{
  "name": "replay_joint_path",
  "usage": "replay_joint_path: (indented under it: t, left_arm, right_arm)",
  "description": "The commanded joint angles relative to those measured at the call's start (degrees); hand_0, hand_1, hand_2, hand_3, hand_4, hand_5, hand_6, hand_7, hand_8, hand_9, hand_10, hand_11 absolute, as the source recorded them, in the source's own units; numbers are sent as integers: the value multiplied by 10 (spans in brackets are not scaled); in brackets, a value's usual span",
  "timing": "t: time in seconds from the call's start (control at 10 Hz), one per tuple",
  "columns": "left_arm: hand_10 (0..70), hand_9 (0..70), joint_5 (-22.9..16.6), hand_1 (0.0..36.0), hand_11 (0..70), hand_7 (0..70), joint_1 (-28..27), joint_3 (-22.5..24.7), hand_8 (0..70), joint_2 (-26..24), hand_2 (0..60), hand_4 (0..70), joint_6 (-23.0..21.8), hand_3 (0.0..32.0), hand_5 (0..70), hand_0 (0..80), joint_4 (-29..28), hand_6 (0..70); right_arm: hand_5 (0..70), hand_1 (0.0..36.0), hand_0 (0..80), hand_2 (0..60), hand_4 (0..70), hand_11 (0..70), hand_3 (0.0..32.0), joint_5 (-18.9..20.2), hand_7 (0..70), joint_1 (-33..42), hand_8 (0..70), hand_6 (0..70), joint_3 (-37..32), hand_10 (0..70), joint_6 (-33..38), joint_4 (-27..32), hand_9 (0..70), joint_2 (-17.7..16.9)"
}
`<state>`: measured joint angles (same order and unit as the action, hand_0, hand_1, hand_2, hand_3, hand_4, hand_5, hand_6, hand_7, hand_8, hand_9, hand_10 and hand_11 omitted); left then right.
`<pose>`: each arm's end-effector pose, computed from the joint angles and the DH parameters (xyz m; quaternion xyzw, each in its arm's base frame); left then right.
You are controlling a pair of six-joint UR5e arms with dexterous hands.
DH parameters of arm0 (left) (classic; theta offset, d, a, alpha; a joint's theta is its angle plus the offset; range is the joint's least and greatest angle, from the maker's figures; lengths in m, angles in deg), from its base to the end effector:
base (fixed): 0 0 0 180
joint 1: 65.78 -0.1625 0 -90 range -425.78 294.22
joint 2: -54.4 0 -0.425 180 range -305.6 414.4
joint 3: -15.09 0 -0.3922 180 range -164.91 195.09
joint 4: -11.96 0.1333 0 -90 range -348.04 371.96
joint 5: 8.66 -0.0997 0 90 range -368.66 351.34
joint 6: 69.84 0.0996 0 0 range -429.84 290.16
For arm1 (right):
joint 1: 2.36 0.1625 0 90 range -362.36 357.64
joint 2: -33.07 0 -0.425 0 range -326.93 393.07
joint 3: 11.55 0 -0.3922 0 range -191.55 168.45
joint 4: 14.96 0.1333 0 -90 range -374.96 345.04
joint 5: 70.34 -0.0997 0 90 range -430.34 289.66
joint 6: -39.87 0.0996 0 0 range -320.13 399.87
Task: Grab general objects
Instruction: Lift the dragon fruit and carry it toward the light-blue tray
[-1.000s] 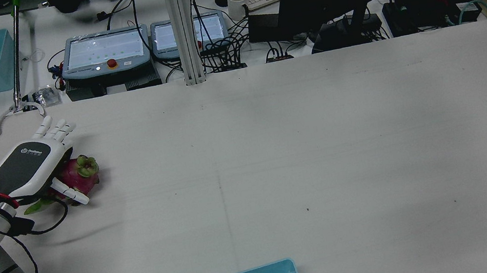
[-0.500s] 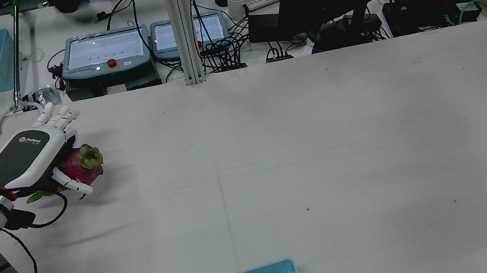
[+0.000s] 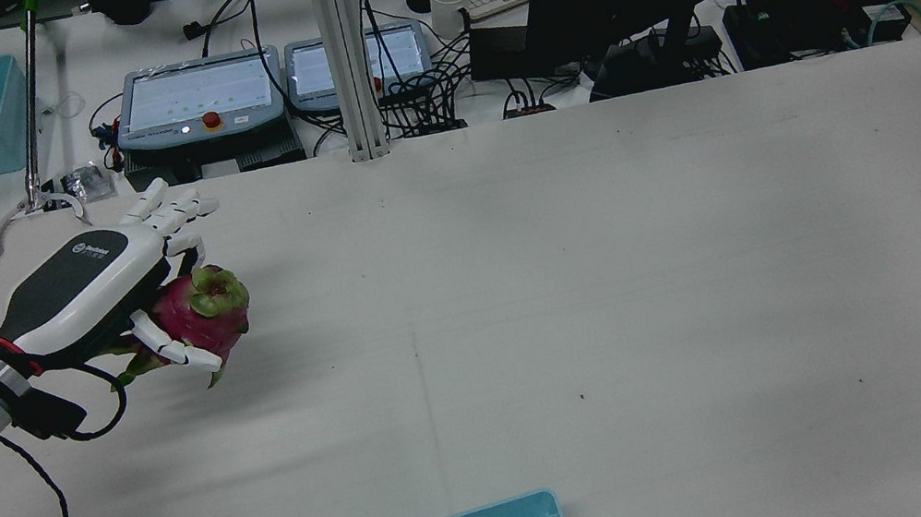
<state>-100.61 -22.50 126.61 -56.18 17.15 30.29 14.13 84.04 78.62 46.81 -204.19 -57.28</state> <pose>0.3271 -0.4865 0.3486 0.2796 0.7895 -0.2016 0.5079 0.1130 -0.4791 0.7033 0.0227 0.6466 -0.7606 0.0534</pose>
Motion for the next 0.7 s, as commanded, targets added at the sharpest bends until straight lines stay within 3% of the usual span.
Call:
replay_joint_path:
  t: [0.0, 0.2, 0.4, 0.6]
  left_arm:
    - [39, 94, -55, 129, 55, 220, -48, 69, 185, 2, 586, 269, -77, 0, 700, 343, 15, 118]
    - [51, 103, -49, 173, 75, 235, -109, 130, 192, 2, 600, 336, -78, 0, 700, 440, 48, 125]
    - [49, 101, -39, 193, 75, 238, -149, 139, 192, 1, 600, 368, -78, 0, 700, 461, 51, 131]
    - [49, 104, 35, 217, 76, 261, -227, 140, 195, -6, 600, 417, -77, 0, 700, 480, 46, 148]
  right_arm:
    - [0, 0, 0, 0, 0, 0, 0, 0, 0, 0, 0, 0, 0, 0, 0, 0, 0, 0]
    - [0, 0, 0, 0, 0, 0, 0, 0, 0, 0, 0, 0, 0, 0, 0, 0, 0, 0]
    - [0, 0, 0, 0, 0, 0, 0, 0, 0, 0, 0, 0, 0, 0, 0, 0, 0, 0]
    - [0, 0, 0, 0, 0, 0, 0, 0, 0, 0, 0, 0, 0, 0, 0, 0, 0, 0]
